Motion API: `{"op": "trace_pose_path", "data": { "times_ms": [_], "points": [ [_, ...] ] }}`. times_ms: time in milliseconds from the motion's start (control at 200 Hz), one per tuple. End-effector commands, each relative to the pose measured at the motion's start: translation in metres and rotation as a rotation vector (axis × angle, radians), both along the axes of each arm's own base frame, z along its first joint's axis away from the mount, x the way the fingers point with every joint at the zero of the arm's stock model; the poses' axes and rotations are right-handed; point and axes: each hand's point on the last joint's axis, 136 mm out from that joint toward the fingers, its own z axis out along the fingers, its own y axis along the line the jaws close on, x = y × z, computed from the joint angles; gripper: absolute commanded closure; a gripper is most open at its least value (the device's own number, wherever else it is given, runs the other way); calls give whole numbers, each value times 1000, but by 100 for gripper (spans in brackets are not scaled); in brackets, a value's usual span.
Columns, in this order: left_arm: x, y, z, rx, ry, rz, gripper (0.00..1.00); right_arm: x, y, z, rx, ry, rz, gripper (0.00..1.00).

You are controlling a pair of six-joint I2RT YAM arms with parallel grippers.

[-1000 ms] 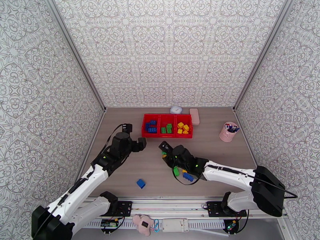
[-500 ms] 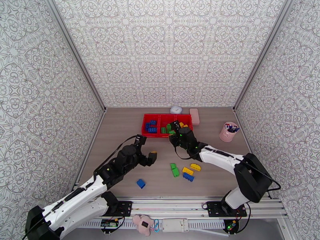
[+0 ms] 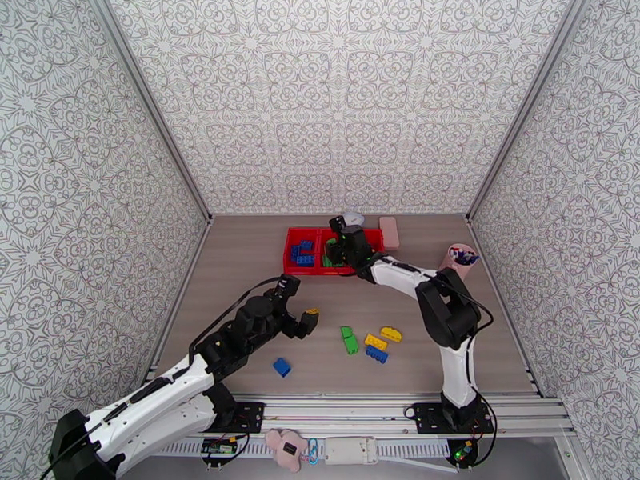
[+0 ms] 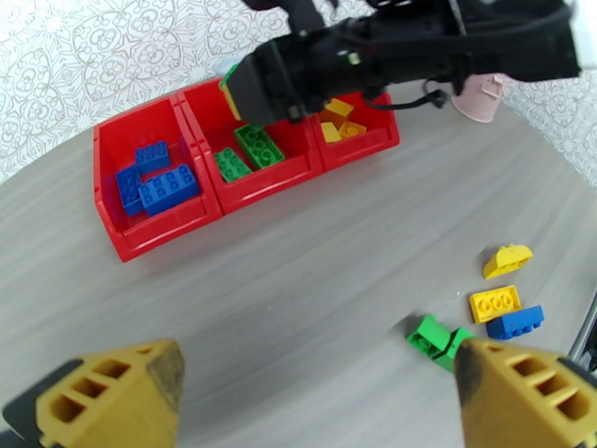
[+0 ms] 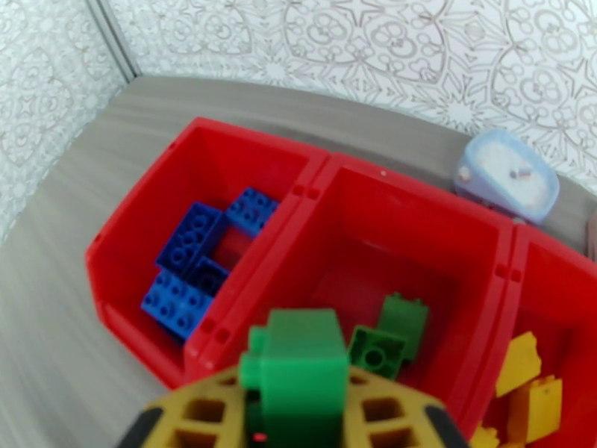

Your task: Sort the legos into containers by color

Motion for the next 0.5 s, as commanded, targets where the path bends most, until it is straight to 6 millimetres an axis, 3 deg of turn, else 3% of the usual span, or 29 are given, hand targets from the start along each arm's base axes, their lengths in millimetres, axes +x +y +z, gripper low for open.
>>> {"op": "trace_pose_path", "data": {
  "times_ms": [0,140,210,415,495],
  "points": [
    [-4,-5,-1,-2,-14,-37,0,17,5,-6,12,28,-11,98],
    [-4,-7,-3,8,-12,-42,0,36,11,-6,7,17,-17,94],
    [-3,-7,-2,12,-10,-41,0,40,13,-4,6,13,-14,88],
    [-4,-6,3,22,5,-29,0,34,8,25,2,-35,-6,41],
    [-5,-4,3,26,20,-15,0,26,3,38,2,-50,0,31]
  ]
}}
